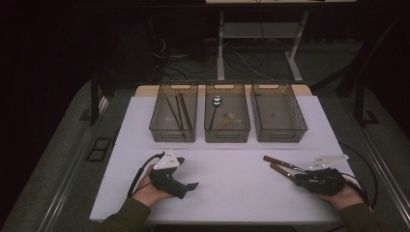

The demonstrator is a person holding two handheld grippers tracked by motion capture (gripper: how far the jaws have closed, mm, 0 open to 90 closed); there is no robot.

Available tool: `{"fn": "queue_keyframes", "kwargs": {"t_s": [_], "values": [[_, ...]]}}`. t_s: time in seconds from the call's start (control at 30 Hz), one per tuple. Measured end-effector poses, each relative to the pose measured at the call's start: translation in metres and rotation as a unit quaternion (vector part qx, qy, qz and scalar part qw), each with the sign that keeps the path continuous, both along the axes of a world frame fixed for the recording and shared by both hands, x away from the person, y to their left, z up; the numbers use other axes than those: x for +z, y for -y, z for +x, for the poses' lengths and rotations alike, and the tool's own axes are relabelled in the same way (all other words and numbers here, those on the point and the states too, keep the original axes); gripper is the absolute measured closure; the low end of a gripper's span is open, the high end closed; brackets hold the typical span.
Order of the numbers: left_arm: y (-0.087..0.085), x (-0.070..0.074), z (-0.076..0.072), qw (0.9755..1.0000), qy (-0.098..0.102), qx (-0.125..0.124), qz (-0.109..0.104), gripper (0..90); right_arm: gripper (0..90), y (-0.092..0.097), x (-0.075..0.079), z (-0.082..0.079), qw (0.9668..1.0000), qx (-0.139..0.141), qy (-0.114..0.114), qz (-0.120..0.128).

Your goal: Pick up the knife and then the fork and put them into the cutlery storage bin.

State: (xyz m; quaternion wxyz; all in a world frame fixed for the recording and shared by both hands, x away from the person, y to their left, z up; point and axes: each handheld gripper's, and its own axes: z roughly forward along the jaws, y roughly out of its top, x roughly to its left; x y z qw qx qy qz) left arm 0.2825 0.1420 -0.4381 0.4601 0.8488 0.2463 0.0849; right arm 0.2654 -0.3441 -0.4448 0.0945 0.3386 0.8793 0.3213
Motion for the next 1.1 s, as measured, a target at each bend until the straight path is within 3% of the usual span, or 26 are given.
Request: {"fn": "queue_keyframes", "kwargs": {"t_s": [0.33,0.77,1.1], "values": [[-0.0001,0.0003,0.0,1.0,0.0,-0.002,0.0,0.0,76.4,0.0009,0.004,0.0028,0.9998,-0.001,-0.014,0.014],[0.0003,0.0,-0.0001,1.0,-0.002,-0.002,0.0,0.0,76.5,0.0006,0.0102,0.0036,0.9991,0.001,-0.01,0.041],[0.0003,0.0001,-0.0002,1.0,-0.001,-0.002,0.0,0.0,76.3,-0.0015,0.0018,0.0064,0.9997,0.009,-0.017,0.015]]}}
